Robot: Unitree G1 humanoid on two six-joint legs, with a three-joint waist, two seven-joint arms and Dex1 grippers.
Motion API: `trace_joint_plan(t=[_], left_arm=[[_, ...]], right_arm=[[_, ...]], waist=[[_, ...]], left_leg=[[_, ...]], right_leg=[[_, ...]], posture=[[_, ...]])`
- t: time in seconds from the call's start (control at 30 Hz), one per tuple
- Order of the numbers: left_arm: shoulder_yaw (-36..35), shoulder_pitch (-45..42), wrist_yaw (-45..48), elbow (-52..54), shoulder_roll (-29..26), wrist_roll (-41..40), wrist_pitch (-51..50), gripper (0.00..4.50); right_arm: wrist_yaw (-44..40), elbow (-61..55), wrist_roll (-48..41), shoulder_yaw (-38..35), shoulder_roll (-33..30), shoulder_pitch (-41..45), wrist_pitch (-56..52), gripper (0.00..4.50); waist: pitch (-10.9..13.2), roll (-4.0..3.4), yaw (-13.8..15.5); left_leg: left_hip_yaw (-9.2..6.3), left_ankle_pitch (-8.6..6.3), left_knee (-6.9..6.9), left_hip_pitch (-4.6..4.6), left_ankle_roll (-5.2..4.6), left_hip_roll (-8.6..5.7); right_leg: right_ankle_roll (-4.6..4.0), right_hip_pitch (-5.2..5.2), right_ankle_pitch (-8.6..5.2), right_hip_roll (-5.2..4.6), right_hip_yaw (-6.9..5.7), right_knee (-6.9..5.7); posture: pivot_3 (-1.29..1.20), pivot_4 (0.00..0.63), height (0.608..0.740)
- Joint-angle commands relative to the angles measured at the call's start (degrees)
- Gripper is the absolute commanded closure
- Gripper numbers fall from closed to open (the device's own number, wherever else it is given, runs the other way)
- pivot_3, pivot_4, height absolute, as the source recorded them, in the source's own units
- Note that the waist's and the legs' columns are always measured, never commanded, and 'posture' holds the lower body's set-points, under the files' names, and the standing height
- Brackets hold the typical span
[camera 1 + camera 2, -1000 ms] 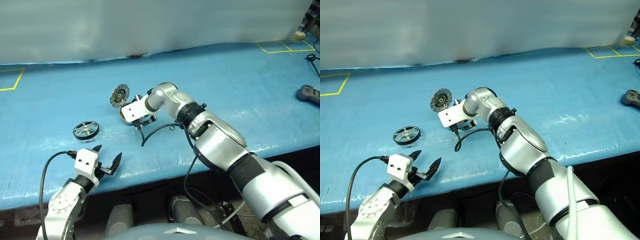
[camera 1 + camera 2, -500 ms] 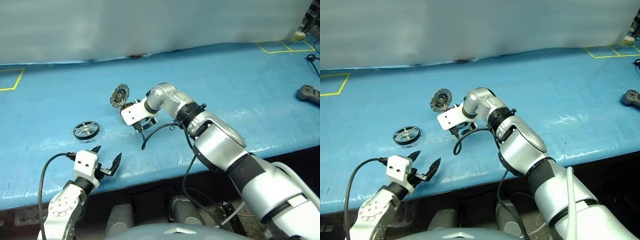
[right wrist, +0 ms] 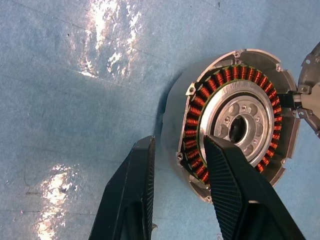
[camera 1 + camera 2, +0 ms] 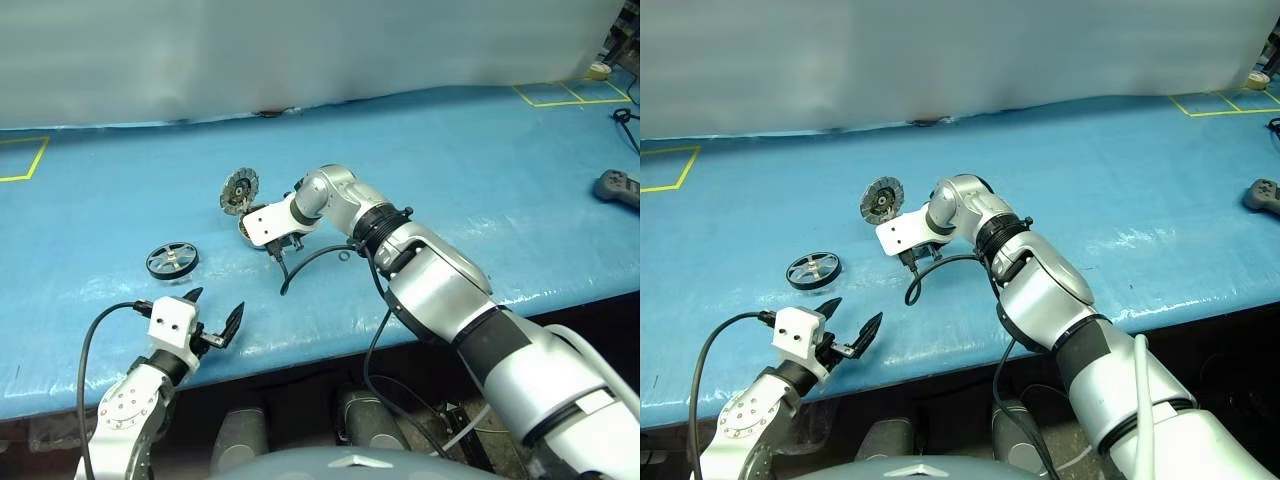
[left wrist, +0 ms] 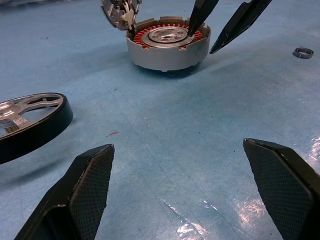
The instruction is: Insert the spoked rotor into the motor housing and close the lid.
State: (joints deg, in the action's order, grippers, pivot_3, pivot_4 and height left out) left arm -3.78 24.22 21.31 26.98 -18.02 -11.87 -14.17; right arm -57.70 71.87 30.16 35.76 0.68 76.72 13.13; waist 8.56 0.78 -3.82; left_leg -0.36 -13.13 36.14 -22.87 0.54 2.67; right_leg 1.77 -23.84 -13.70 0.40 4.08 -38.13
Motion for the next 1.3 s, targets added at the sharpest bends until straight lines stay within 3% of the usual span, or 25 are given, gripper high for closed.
trace_joint_plan(t=[0.03, 0.1, 0.2, 0.67, 1.3], left_arm=[[0.39, -0.18, 0.0, 1.57, 0.31, -0.07, 0.95, 0.0], [0.47, -0.2, -0.07, 1.55, 0.39, -0.03, 0.97, 0.0], [0.56, -0.23, -0.24, 1.51, 0.49, 0.01, 1.0, 0.0], [0.42, -0.18, -0.37, 1.29, 1.0, 0.35, 1.43, 0.0], [0.41, -1.06, 0.36, 0.47, 0.61, 0.32, 1.5, 0.0]], right_arm=[[0.07, -0.59, -0.08, -0.97, 0.13, 0.17, -0.68, 3.07], [0.39, -0.4, 0.11, -0.97, 0.14, -0.14, -0.91, 3.43], [0.98, -0.28, 0.4, -0.89, 0.13, -0.52, -1.07, 4.46], [1.97, 0.3, 0.66, -1.42, 0.15, -1.13, -1.92, 4.49], [-7.52, -2.6, -3.07, -4.95, 1.11, -2.44, -7.22, 4.49]], waist=[[0.0, 0.0, 0.0], [0.0, 0.0, 0.01], [0.0, 0.0, -0.02], [0.0, 0.0, -0.06], [0.0, 0.0, -0.06]], left_leg=[[0.0, 0.0, 0.0, 0.0, 0.0, 0.0], [0.0, 0.0, 0.0, 0.0, 0.0, 0.0], [0.0, 0.0, 0.0, 0.02, 0.0, 0.0], [0.0, 0.01, 0.02, 0.11, 0.01, 0.0], [-0.01, 0.0, 0.0, 0.12, 0.01, 0.0]], right_leg=[[0.0, 0.0, 0.0, 0.0, 0.0, 0.0], [0.0, 0.0, 0.0, 0.0, 0.0, 0.0], [0.0, 0.01, 0.0, 0.0, 0.01, 0.0], [0.01, 0.07, 0.0, 0.01, 0.01, -0.07], [0.01, 0.07, 0.0, 0.02, 0.0, -0.07]], posture=[[0.0, 0.15, 0.74], [0.0, 0.15, 0.74], [0.0, 0.15, 0.74], [0.0, 0.15, 0.74], [0.0, 0.15, 0.74]])
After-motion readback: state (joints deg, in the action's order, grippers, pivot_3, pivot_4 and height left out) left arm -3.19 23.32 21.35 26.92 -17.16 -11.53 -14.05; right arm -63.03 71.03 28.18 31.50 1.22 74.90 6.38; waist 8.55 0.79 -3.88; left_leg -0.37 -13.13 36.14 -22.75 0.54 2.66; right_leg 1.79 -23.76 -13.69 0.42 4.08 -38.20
